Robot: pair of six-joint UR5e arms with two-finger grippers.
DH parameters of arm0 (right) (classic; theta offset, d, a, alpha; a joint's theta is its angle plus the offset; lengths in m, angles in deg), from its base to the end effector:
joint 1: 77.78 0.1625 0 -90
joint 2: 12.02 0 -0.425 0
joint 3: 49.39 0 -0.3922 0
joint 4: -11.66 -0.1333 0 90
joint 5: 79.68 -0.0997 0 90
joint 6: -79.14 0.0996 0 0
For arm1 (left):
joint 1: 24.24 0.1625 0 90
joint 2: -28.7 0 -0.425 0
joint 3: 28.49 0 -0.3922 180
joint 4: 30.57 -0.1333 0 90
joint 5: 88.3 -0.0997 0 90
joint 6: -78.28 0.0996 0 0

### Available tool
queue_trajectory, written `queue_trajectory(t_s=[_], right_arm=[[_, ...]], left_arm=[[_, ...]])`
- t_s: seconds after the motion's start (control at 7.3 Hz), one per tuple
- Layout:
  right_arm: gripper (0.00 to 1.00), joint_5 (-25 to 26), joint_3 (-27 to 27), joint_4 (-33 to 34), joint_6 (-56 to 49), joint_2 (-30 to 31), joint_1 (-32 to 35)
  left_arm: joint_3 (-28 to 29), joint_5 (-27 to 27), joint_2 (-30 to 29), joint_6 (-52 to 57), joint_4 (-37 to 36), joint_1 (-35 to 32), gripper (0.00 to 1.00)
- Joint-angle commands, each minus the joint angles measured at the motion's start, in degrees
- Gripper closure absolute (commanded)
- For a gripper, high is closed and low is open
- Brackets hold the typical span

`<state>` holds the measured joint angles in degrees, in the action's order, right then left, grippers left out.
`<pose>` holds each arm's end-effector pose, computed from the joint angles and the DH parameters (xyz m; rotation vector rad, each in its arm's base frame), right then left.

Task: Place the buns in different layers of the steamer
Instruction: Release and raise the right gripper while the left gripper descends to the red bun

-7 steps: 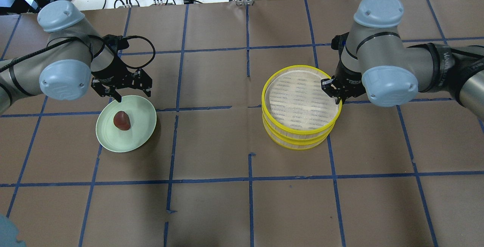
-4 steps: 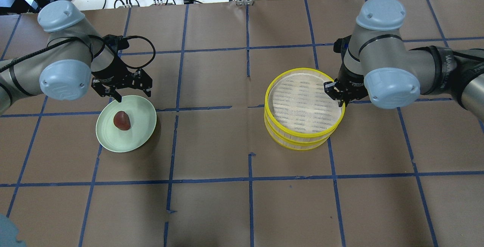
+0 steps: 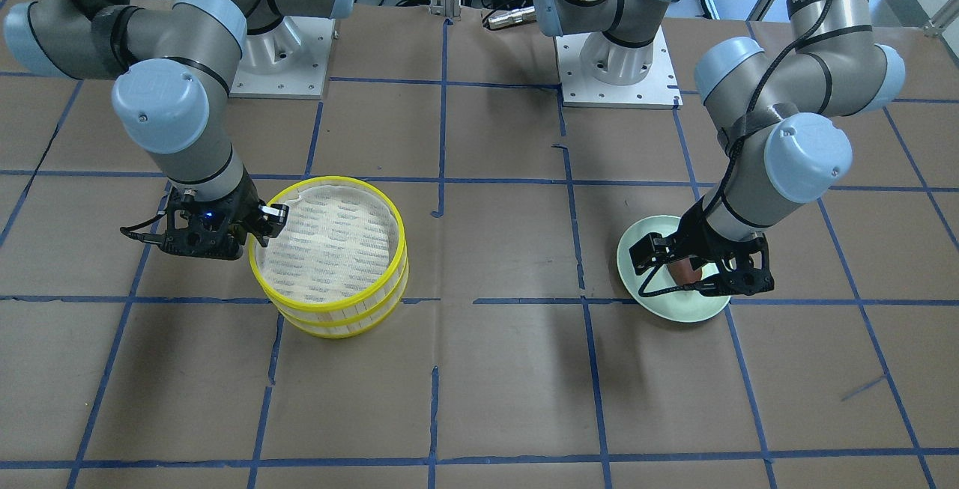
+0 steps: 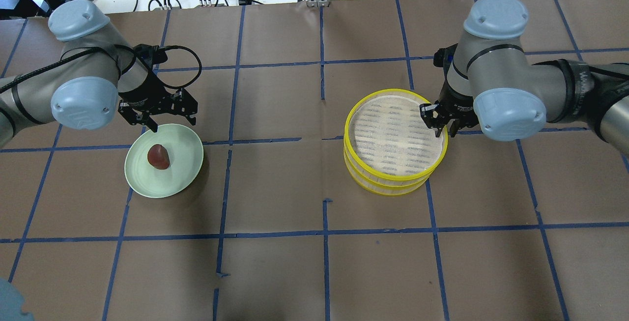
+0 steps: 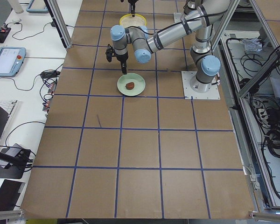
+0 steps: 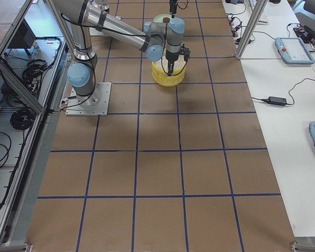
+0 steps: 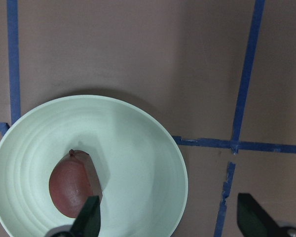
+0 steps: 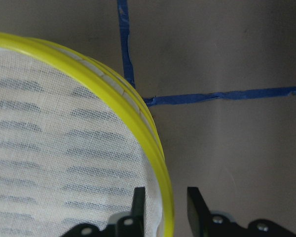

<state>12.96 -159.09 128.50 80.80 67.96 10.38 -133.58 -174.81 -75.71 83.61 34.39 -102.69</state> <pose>0.1123 -0.5130 0.2822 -0.0927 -3.0932 -0.0779 -0.0287 -0.5558 0.2741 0.1701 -3.0635 -0.1045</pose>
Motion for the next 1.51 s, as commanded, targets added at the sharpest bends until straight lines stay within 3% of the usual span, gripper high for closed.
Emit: queue_trajectory(t_s=[0.0,0.27,0.82,1.23,1.37], right_arm=[[0.17,0.1,0.1,0.2,0.0,0.0,0.1],[0.09,1.6,4.8,-1.9,-2.2,0.1,-0.3],[0.00,0.7,22.0,-21.7,-1.8,3.5,-0.7],[0.00,-3.9,22.2,-25.3,3.7,7.7,4.1],[0.00,-1.8,21.9,-25.3,3.8,7.5,6.6]], left_arm=[[0.2,-0.1,0.0,0.0,0.0,0.0,0.03],[-0.4,-0.5,0.1,1.0,0.1,0.1,0.02],[-3.8,-4.5,0.2,9.7,0.3,5.3,0.04],[-6.9,-3.9,-0.3,10.7,-1.0,7.1,0.13],[-7.8,-3.8,-2.3,10.5,-2.8,7.0,0.14]])
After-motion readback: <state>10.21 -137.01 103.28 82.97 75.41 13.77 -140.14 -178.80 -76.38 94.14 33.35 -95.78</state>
